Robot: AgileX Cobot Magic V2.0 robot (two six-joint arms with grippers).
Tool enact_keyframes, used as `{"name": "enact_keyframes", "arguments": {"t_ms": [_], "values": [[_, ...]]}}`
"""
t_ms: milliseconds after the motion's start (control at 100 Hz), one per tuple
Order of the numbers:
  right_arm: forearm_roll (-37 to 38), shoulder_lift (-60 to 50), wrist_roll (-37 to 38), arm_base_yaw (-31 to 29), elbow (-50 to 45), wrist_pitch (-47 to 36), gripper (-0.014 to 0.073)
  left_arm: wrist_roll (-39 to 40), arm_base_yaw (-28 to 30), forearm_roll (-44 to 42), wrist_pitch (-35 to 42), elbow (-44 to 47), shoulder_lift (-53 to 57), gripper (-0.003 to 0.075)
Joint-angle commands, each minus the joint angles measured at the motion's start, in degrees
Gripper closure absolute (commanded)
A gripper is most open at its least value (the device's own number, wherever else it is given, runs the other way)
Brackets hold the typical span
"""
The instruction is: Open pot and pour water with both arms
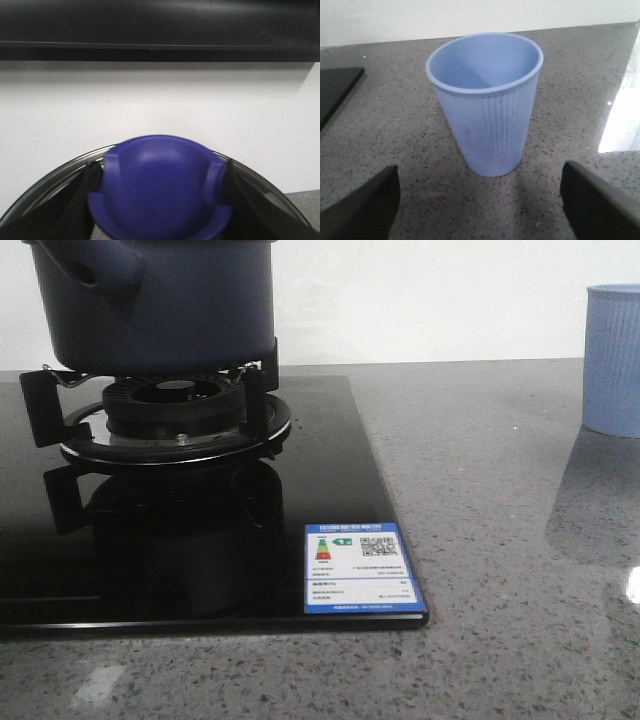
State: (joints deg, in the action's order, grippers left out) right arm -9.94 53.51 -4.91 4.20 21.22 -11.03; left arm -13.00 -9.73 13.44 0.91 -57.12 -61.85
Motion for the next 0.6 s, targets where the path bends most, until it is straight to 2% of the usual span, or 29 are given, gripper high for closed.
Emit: {"name": "enact_keyframes", "arguments": {"t_ms": [0, 130, 380, 590], "values": [[-0.1, 3.8, -0.6, 0.1, 1.6, -9.8, 0.0003, 0.1, 0.1, -0.5, 6.0, -2.2, 1.5, 0.0395], [-0.1, 9.9, -0.6, 0.1, 3.2, -12.9, 0.0003, 0.1, 0.1, -0.7, 6.0, -2.2, 1.5, 0.0331], [-1.4, 18.0, -0.6, 0.0, 8.7, -15.1, 0.0003, 0.1, 0.1, -0.7, 6.0, -2.2, 1.5, 0.033], [-2.6, 22.9, -0.6, -0.1, 9.5, -20.5, 0.0003, 0.1, 0.1, -0.7, 6.0, -2.2, 1.5, 0.033]]}}
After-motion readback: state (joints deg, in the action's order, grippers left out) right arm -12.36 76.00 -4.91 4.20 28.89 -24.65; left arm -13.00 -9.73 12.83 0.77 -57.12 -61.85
